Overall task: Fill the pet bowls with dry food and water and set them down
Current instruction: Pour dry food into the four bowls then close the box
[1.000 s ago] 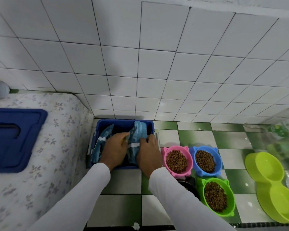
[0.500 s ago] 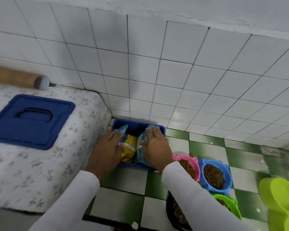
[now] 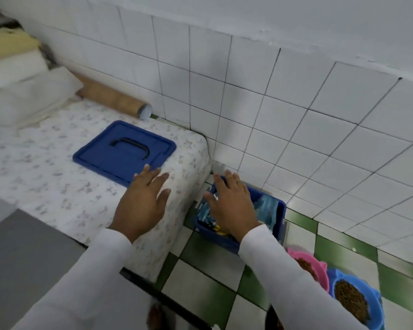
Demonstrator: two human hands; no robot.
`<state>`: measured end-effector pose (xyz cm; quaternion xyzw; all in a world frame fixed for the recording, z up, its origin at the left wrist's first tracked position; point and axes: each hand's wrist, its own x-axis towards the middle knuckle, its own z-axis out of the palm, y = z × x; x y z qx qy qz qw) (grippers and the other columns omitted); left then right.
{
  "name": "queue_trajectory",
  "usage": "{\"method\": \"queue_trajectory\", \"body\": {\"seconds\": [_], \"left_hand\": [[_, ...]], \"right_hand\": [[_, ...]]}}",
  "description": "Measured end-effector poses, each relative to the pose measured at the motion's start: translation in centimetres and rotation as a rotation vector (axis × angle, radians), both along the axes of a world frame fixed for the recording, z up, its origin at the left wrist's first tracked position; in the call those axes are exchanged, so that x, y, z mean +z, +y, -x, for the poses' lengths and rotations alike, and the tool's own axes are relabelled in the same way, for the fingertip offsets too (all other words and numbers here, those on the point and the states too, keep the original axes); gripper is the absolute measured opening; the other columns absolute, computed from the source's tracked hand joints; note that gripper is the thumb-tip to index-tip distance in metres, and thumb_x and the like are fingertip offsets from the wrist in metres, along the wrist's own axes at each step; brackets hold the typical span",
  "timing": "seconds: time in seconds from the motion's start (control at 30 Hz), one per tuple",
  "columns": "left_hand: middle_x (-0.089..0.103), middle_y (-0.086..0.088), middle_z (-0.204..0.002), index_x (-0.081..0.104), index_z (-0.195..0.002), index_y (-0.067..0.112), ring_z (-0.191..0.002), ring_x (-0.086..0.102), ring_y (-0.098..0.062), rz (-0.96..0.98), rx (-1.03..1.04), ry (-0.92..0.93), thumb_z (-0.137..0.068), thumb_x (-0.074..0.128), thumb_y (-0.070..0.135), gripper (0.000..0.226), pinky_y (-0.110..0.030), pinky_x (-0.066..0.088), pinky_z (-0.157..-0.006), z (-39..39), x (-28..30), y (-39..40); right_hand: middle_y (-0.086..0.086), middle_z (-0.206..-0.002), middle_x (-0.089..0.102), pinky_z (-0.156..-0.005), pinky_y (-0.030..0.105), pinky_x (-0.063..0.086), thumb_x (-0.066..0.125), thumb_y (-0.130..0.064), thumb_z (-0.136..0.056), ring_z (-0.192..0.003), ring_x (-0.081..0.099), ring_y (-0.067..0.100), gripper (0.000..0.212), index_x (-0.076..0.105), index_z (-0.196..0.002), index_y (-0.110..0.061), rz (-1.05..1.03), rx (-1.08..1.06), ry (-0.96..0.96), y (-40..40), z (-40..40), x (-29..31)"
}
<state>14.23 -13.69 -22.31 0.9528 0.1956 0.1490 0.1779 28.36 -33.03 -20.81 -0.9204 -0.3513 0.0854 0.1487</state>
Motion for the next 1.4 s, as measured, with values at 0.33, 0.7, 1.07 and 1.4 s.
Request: {"method": "queue_trajectory", "body": {"seconds": [0.33, 0.7, 1.07, 1.4], "left_hand": [[0.051, -0.017, -0.152, 0.057, -0.145, 0.009, -0.146, 0.039, -0.040, -0.029, 0.181, 0.014, -0.100, 0.033, 0.052, 0.067, -0.057, 0.040, -0.115, 5.3, 1.4, 10.3], [0.039, -0.018, -0.159, 0.048, -0.152, 0.013, -0.147, 0.033, -0.038, 0.023, 0.274, 0.084, -0.106, 0.044, 0.047, 0.058, -0.048, 0.035, -0.118, 5.5, 1.1, 21.0], [0.062, -0.006, -0.135, 0.054, -0.144, 0.017, -0.127, 0.045, -0.039, 0.045, 0.236, 0.245, -0.105, 0.050, 0.039, 0.045, -0.049, 0.045, -0.101, 0.3, 0.3, 26.3], [0.054, -0.022, -0.124, 0.060, -0.139, 0.014, -0.113, 0.047, -0.042, 0.030, 0.304, 0.154, -0.103, 0.057, 0.031, 0.041, -0.053, 0.047, -0.091, -1.4, -0.3, 25.7]], "right_hand": [[0.012, -0.169, 0.005, -0.125, 0.048, 0.010, 0.026, -0.066, -0.102, -0.155, 0.006, 0.034, 0.073, 0.012, -0.162, -0.028, -0.027, 0.154, 0.051, 11.7, 4.1, 1.2], [0.015, -0.169, 0.005, -0.124, 0.053, 0.017, 0.023, -0.071, -0.098, -0.153, 0.011, 0.040, 0.076, 0.015, -0.161, -0.029, 0.042, 0.069, 0.058, 20.6, 6.2, 0.3], [0.016, -0.166, 0.016, -0.120, 0.055, 0.024, 0.026, -0.069, -0.099, -0.148, 0.022, 0.042, 0.075, 0.028, -0.157, -0.021, 0.097, -0.095, 0.012, 23.5, 6.3, -1.0], [0.014, -0.163, 0.025, -0.116, 0.048, 0.030, 0.030, -0.057, -0.104, -0.144, 0.027, 0.037, 0.063, 0.046, -0.147, -0.013, -0.024, -0.177, 0.051, 23.5, 6.0, -1.1]]}}
